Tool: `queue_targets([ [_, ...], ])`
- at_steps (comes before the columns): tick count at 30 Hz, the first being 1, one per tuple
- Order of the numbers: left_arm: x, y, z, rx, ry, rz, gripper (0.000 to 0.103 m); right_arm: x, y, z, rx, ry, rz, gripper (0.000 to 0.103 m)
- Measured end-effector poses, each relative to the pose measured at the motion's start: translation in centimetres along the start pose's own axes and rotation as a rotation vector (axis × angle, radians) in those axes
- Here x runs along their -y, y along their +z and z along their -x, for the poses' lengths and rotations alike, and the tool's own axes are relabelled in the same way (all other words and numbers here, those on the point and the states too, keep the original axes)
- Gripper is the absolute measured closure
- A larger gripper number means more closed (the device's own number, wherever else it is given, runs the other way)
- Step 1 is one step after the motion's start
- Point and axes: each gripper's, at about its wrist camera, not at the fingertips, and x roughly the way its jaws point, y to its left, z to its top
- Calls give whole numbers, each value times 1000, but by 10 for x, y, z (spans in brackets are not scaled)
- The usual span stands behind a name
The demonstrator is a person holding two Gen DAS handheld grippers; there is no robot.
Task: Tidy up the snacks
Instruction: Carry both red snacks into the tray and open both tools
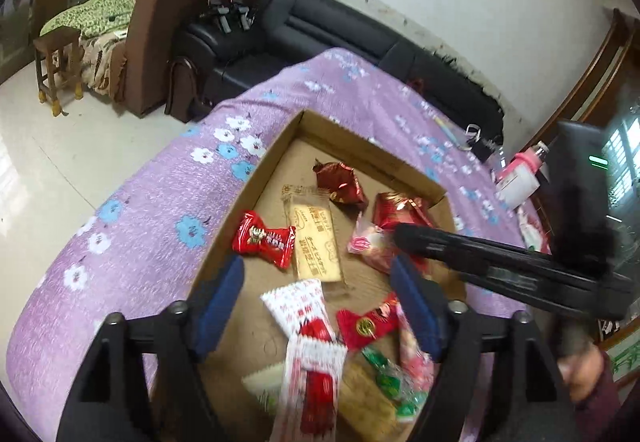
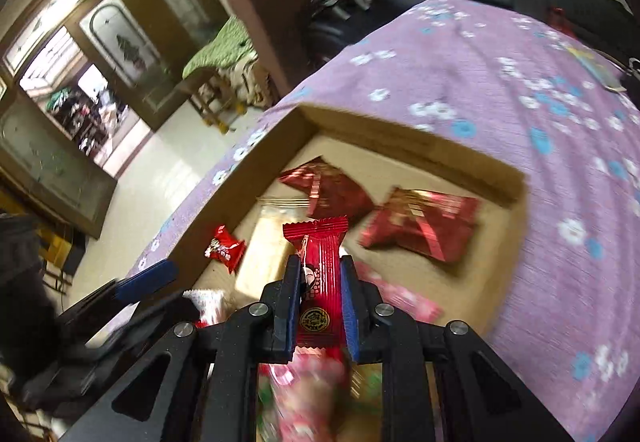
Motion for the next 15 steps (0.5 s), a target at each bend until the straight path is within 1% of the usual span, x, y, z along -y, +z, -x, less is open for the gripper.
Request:
queue_targets([
  [3,1,-7,16,33,2,-11,20,-10,0,-12,-7,-8,25,81],
  [4,1,-9,19,42,8,-13,19,-12,-1,-13,-3,-16,35,76],
  [5,2,-11,23,50,16,-18,18,-15,-2,-10,13,-21,47,68],
  [6,3,-12,25,57,23,-24,18,-15,-3,-6,28,-23,51,62],
  [7,5,-14,27,65,28,-33,18,-16,-4,-1,43,-25,53,50],
  [8,6,-15,29,71,30,-36,18,-16,-5,8,71,-34,55,43],
  [12,14,-20,32,77,45,-44,18,-11,-14,42,148,-63,47,42],
  [15,28,-26,43,121,83,-79,18,-2,-33,71,213,-108,18,37],
])
